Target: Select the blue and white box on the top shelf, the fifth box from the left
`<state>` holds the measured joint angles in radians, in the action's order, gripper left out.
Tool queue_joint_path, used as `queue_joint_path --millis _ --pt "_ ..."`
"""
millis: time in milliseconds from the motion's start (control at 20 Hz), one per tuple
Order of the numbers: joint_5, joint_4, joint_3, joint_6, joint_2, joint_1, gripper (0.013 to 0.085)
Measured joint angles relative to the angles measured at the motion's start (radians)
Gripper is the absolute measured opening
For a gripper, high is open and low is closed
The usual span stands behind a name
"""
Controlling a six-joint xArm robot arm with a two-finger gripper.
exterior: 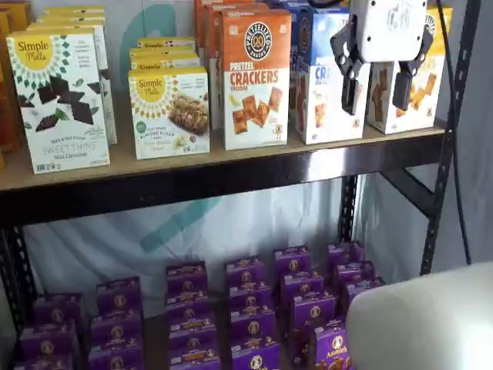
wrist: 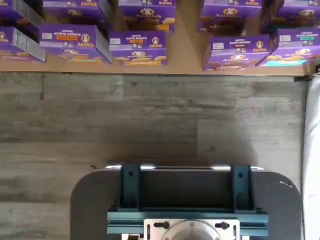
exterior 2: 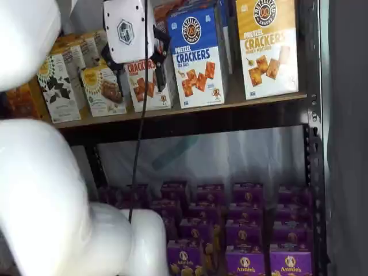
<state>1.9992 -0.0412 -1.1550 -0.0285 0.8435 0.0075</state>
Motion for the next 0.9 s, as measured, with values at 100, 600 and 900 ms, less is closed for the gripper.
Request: queue_joint_path --millis 100,600,900 --pt "0.035 -0.025 -0.018 0.009 -0.021 -0.023 0.0850" --pt "-0.055 0.025 0.004 -0.010 -0.025 0.020 0.0850" --pt "-0.174 0.057 -0.034 0.019 -0.096 -0.002 0.0850"
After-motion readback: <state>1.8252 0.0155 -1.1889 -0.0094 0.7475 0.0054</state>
